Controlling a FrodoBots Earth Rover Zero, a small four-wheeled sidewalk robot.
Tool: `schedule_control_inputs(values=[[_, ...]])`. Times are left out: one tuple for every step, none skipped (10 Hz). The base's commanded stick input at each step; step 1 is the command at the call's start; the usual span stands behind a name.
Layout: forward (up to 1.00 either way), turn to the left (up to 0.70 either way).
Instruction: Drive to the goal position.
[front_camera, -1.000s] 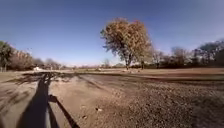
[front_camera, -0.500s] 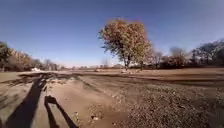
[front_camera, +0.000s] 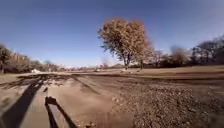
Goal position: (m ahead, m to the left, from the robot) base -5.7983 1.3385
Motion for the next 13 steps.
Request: schedule_control_inputs(values=[[0.50,0.00],[0.50,0.00],[0.50,0.00],[0.50,0.00],[0.50,0.00],[0.50,0.00],[0.50,0.00],[0.50,0.00],[0.50,0.00],[0.50,0.00],[0.50,0.00],[0.50,0.04],[0.50,0.18]])
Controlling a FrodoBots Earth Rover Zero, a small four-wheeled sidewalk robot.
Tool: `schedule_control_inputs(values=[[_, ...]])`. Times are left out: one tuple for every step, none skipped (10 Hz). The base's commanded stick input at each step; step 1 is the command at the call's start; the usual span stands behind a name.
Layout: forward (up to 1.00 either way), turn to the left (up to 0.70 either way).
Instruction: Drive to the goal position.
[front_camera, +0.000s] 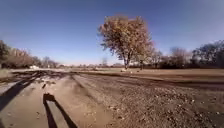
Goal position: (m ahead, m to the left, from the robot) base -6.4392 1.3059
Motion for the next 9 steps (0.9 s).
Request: schedule_control_inputs(values=[[0.50,0.33],[0.50,0.47],[0.50,0.43],[0.50,0.34],[0.50,0.23],[0.50,0.09],[0.50,0.00],[0.50,0.00],[0.50,0.00]])
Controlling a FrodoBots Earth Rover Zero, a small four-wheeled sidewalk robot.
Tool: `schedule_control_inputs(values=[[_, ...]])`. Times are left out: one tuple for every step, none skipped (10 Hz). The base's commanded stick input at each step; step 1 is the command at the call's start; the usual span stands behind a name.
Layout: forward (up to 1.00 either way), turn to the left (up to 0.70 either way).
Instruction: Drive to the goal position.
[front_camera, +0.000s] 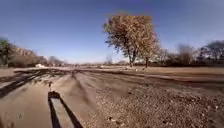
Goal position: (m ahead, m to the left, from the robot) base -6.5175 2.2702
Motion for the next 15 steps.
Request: schedule_control_inputs(values=[[0.50,0.00],[0.50,0.00],[0.50,0.00],[0.50,0.00],[0.50,0.00],[0.50,0.00],[0.50,0.00],[0.50,0.00],[0.50,0.00],[0.50,0.00],[0.50,0.00],[0.50,0.00],[0.50,0.00],[0.50,0.00],[0.50,0.00]])
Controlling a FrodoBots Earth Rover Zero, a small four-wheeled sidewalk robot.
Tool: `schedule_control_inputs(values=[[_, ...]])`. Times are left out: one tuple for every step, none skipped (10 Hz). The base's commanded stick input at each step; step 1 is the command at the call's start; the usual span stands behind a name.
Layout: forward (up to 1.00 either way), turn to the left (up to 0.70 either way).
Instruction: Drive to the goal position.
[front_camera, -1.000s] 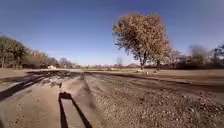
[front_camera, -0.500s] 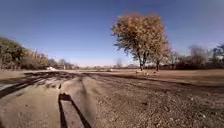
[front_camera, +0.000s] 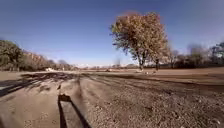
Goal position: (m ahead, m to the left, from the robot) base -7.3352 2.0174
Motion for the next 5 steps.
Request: schedule_control_inputs(values=[[0.50,0.00],[0.50,0.00],[0.50,0.00],[0.50,0.00],[0.50,0.00]])
